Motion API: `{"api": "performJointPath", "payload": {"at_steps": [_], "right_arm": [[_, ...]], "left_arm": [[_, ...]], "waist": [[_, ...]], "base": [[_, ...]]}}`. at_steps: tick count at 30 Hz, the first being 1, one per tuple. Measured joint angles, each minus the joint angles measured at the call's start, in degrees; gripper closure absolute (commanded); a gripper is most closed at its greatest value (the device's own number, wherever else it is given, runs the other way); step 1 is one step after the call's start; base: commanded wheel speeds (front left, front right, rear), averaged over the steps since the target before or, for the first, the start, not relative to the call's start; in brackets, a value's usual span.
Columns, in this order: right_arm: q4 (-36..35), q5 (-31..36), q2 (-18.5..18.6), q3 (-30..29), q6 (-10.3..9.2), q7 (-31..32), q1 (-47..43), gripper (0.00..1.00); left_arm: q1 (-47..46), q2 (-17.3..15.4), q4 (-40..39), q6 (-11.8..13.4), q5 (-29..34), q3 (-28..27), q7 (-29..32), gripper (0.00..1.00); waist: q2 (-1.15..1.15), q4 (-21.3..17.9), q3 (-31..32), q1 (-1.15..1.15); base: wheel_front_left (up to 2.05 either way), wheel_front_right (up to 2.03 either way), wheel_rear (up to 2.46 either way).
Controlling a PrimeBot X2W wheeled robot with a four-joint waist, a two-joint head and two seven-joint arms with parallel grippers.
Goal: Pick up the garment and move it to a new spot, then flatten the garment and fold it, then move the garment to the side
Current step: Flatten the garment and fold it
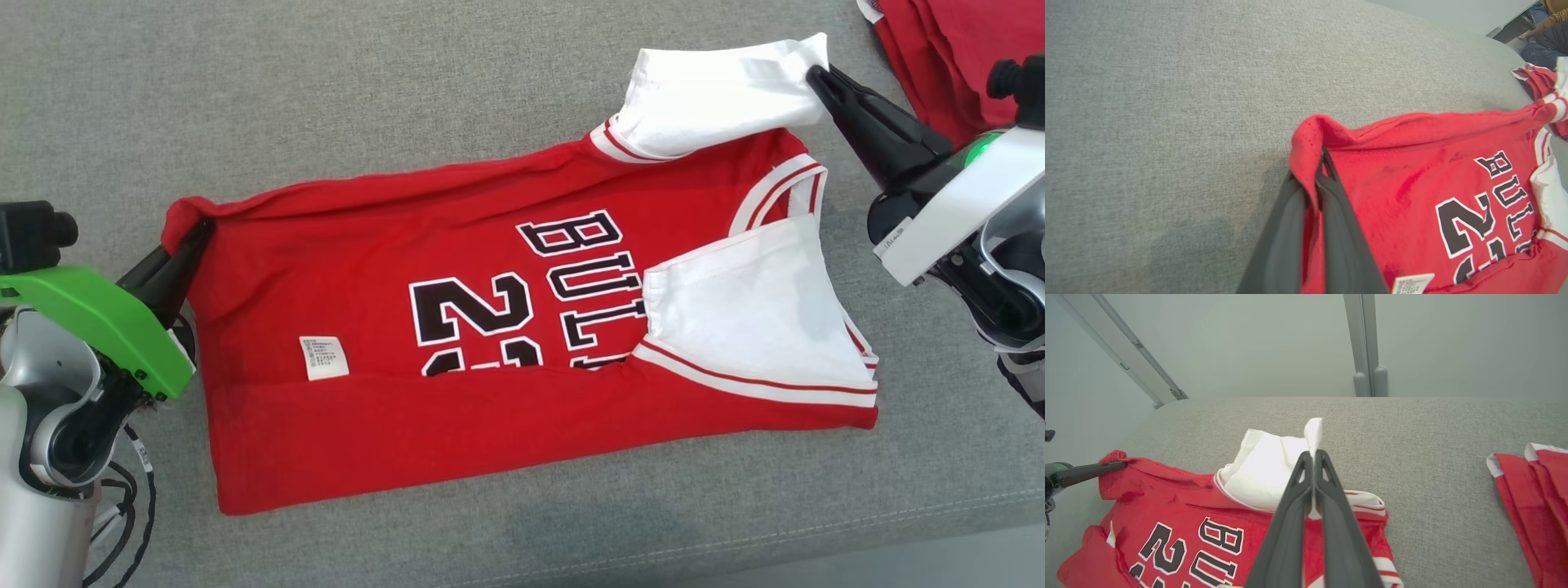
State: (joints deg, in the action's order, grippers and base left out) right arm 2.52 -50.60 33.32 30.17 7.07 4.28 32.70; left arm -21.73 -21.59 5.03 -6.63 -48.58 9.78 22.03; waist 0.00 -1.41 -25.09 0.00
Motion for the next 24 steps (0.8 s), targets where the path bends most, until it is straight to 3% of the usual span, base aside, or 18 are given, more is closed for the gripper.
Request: {"api": "performJointPath", "payload": {"at_steps": [8,18,24], "right_arm": [[-2.26,0.00,0.77,-0.07,-0.01,-0.04,-0.32,1.00],[-3.72,0.63,1.34,0.55,-0.02,0.38,-0.32,1.00],[-4.16,1.24,1.51,0.88,-0.03,0.37,-0.31,1.00]], "left_arm": [[-0.69,-1.88,-0.04,-0.44,3.18,1.88,-1.63,1.00],[-3.27,-8.17,-1.77,-0.51,10.74,7.19,-3.76,1.00],[-4.43,-9.09,-3.68,-0.51,11.74,11.01,-6.76,1.00]], "waist": [[0.00,-0.45,-0.31,0.00],[0.00,-1.09,-1.81,0.00],[0.00,-1.24,-2.10,0.00]], "base": [[0.00,0.00,0.00],[0.00,0.00,0.00],[0.00,0.00,0.00]]}}
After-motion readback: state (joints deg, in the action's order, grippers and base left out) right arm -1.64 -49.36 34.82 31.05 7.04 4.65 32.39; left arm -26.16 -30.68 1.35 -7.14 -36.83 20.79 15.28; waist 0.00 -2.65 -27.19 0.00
